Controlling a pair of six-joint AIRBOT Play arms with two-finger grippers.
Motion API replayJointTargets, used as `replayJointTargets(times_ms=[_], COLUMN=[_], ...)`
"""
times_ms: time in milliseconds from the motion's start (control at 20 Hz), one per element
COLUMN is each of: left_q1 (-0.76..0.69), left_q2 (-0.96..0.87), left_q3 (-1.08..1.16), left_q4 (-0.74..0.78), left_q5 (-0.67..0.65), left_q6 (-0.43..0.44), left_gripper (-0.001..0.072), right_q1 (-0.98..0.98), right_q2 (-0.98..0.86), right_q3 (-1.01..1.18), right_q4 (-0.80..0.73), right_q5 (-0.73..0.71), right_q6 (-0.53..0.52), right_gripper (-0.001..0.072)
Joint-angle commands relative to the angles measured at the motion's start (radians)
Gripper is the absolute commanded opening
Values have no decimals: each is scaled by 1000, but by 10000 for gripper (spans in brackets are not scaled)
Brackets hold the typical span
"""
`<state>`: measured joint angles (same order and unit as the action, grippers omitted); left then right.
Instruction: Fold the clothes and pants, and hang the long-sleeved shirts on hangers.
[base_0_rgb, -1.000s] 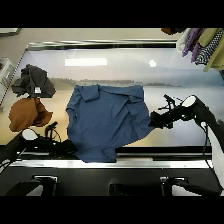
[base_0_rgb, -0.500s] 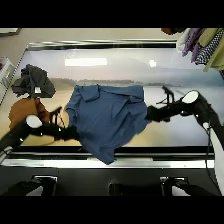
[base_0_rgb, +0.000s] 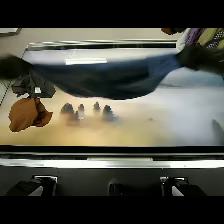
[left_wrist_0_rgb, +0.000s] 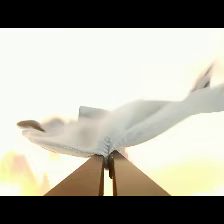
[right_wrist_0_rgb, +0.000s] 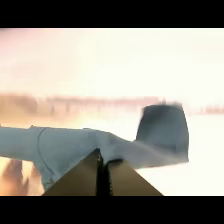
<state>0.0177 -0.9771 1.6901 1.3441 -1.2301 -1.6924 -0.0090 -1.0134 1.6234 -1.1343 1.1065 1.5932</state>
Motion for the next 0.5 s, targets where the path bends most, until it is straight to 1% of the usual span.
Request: replayJointTargets(times_ms=[0, 150, 250, 350, 450], left_q1=[0, 0, 0, 0, 0], left_q2=[108, 193, 215, 201, 156], left_q3=[198, 198, 198, 193, 172], left_q4=[105, 107, 119, 124, 124], left_q5=[-8, -8, -8, -8, -9], left_q6=[-48, -48, -48, -48, -48], left_gripper=[16, 16, 16, 16, 16], right_q1=[1, 1, 1, 1, 1], right_q2=[177, 306, 338, 328, 259], right_q3=[72, 72, 72, 72, 72], right_q4=[-51, -76, -77, -77, -72], right_q5=[-16, -35, -69, -89, -77], right_q6=[39, 20, 48, 80, 115], right_gripper=[30, 30, 30, 31, 31])
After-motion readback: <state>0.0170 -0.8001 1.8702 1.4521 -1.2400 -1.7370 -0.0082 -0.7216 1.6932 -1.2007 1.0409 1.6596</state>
